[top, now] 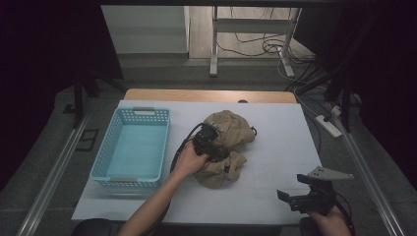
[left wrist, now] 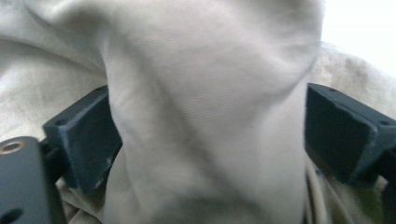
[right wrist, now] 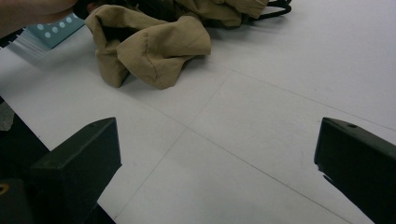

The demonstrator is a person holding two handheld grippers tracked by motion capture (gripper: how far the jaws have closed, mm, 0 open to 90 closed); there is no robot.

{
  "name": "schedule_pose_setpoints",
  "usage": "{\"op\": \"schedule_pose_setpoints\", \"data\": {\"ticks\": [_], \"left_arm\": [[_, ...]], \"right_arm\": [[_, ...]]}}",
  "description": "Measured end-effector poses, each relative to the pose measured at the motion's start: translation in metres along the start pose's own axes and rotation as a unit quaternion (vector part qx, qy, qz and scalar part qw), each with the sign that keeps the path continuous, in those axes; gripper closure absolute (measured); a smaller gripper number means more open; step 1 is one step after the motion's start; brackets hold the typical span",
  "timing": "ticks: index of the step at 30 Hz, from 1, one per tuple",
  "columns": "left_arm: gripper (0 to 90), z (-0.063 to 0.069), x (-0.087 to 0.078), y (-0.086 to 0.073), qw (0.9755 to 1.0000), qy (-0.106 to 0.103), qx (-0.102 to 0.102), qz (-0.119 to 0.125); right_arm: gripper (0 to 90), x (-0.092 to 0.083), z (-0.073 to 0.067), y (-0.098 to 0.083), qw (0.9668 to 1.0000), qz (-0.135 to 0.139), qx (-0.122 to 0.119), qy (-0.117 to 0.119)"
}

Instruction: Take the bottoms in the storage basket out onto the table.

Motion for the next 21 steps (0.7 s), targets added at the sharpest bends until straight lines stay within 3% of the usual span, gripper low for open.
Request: {"op": "schedule_pose_setpoints", "data": {"ticks": [9, 15, 21], "left_arm": [[6.3, 0.004, -0.005, 0.002, 0.9997, -0.014, 0.017, 0.009], [5.6, 0.003, -0.009, 0.002, 0.9993, -0.029, 0.017, 0.02], [4.2, 0.005, -0.011, 0.003, 0.999, -0.034, 0.025, 0.015]], "right_arm": [[0.3, 0.0, 0.0, 0.0, 1.0, 0.0, 0.001, 0.0], [0.3, 0.0, 0.0, 0.0, 1.0, 0.0, 0.0, 0.0], [0.3, 0.0, 0.0, 0.0, 1.0, -0.001, 0.002, 0.001]]}}
Point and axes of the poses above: each handheld gripper's, and its own axes: x roughly forward along the jaws, y roughly out of its top, z roughly to its right, the point moved 1 cm from there along x, roughly forward along the jaws, and after that the axes turned 1 degree about x, right-handed, at the moved point
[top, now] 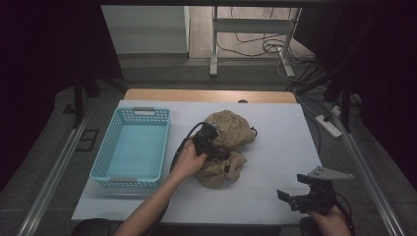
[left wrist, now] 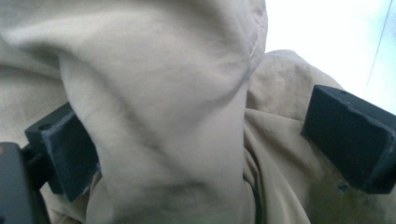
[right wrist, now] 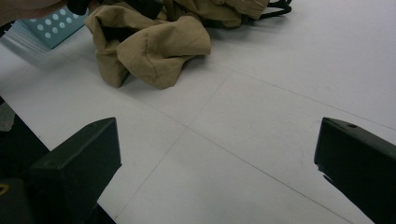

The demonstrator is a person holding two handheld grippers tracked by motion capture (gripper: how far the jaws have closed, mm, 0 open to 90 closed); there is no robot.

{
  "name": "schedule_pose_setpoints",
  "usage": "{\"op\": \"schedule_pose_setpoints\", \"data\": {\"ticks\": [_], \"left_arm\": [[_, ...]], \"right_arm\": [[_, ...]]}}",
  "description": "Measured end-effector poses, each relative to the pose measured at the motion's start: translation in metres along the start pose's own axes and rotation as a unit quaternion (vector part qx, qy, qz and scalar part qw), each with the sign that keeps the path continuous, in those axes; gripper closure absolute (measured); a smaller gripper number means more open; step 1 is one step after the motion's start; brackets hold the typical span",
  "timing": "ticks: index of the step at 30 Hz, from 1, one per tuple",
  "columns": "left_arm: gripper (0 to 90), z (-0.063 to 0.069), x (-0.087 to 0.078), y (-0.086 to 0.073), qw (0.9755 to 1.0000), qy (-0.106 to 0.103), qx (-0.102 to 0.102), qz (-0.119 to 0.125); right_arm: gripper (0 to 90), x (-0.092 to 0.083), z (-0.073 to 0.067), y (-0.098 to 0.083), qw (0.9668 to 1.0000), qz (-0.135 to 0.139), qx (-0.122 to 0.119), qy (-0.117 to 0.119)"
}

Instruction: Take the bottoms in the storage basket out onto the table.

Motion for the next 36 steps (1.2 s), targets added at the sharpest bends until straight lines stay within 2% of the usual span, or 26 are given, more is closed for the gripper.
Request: {"op": "schedule_pose_setpoints", "data": {"ticks": [5, 16, 21, 29, 32, 36], "left_arm": [[4.1, 0.001, -0.004, 0.001, 1.0, 0.001, 0.007, -0.003], [2.2, 0.001, -0.016, 0.004, 0.9997, -0.009, -0.021, 0.012], [2.1, 0.002, -0.019, 0.006, 0.9994, -0.005, -0.03, 0.014], [2.2, 0.003, -0.027, 0.005, 0.9995, 0.0, -0.024, 0.02], [2.1, 0.005, -0.029, 0.004, 0.9992, -0.004, -0.029, 0.026], [1.8, 0.007, -0.032, 0.002, 0.9994, 0.002, -0.022, 0.026]], "right_arm": [[0.3, 0.0, 0.0, 0.0, 1.0, 0.0, 0.0, 0.0], [0.3, 0.0, 0.0, 0.0, 1.0, 0.001, 0.0, 0.0], [0.3, 0.0, 0.0, 0.0, 1.0, 0.002, 0.0, 0.001], [0.3, 0.0, 0.0, 0.0, 1.0, 0.002, 0.001, 0.001], [0.3, 0.0, 0.0, 0.0, 1.0, 0.002, 0.0, 0.001], [0.3, 0.0, 0.0, 0.0, 1.0, 0.003, 0.0, 0.0]]}}
Point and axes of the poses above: each handheld gripper's, and its own axes: x roughly forward along the jaws, y roughly out of its top, z roughly to its right, the point moved 1 cm from there along x, roughly forward along the jaws, and after that the axes turned 1 degree about x, right-handed, at the moved point
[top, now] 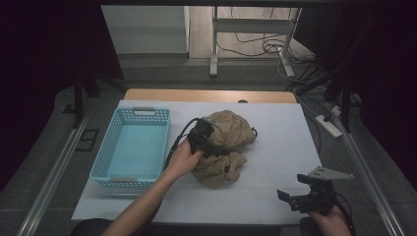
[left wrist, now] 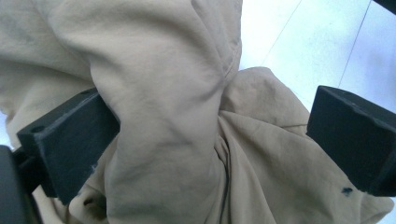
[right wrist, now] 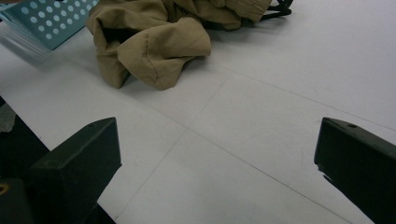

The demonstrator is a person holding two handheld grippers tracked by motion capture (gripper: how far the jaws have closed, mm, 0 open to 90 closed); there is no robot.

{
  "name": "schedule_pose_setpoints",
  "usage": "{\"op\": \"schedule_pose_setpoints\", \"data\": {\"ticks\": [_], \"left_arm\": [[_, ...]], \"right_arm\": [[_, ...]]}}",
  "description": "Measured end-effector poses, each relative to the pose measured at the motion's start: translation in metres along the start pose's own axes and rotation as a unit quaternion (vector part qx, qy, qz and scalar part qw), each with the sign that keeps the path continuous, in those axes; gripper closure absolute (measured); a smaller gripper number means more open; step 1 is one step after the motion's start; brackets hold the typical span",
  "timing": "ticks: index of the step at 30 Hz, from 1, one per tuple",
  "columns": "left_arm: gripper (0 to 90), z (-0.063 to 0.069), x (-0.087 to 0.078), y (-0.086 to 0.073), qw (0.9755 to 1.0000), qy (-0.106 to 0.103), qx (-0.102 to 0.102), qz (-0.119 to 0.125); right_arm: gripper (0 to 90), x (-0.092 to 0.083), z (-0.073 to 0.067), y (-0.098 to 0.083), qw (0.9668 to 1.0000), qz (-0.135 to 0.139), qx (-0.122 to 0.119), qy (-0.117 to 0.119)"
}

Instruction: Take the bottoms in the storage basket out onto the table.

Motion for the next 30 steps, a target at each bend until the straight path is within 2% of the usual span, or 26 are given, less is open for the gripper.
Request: {"op": "schedule_pose_setpoints", "data": {"ticks": [11, 30], "left_arm": [[1.6, 0.005, -0.011, -0.003, 0.9999, -0.004, 0.012, 0.01], [2.5, 0.01, -0.028, -0.01, 0.9992, -0.027, 0.01, 0.028]], "right_arm": [[0.3, 0.0, 0.0, 0.0, 1.0, 0.001, -0.001, 0.001], [0.3, -0.002, -0.001, 0.0, 1.0, 0.007, -0.002, 0.003]]}}
Point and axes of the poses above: each handheld gripper's, and its own axes: x roughly forward along the jaws, y roughly out of its top, z roughly to its right, the point moved 1 cm from there along x, roughly forward along the jaws, and after that the axes turned 1 degree about x, right-handed, at the moved point
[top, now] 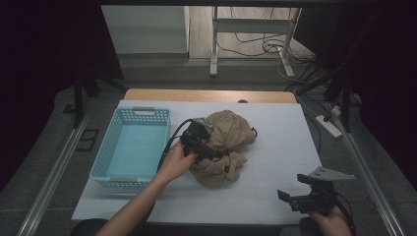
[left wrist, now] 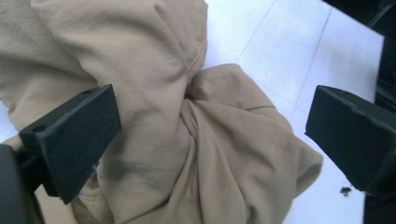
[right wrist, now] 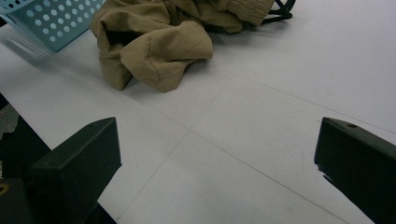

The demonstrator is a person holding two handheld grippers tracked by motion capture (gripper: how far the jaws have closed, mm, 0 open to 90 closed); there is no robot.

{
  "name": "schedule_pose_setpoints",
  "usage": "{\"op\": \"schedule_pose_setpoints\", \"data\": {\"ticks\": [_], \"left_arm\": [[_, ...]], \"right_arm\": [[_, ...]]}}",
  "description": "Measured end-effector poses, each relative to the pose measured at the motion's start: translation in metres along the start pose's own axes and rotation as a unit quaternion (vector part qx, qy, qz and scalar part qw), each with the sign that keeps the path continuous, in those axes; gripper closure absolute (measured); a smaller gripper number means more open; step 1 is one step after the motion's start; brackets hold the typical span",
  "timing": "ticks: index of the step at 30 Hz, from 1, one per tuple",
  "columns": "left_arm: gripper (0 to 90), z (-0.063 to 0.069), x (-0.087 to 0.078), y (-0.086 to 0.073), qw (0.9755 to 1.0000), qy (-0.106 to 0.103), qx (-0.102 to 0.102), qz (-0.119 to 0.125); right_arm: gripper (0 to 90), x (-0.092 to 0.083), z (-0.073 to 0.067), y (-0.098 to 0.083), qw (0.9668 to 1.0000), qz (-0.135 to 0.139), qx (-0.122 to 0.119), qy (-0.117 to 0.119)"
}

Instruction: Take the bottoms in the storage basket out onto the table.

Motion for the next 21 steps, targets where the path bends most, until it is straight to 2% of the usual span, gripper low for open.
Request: {"op": "schedule_pose_setpoints", "data": {"ticks": [13, 21], "left_arm": [[2.6, 0.003, -0.013, -0.004, 0.9992, -0.027, -0.01, 0.026], [2.5, 0.005, -0.018, -0.004, 0.9986, -0.034, -0.015, 0.038]], "right_arm": [[0.3, 0.0, -0.001, 0.0, 1.0, -0.002, -0.007, 0.0], [0.3, 0.001, -0.001, 0.0, 1.0, -0.002, -0.008, 0.001]]}}
Point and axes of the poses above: each handheld gripper's, and its own axes: x roughly forward along the jaws, y roughly out of its top, z roughly to its right, the point moved 1 cm from there along x, roughly forward along the jaws, and after that the axes turned 1 degree about x, right-handed, at the moved point
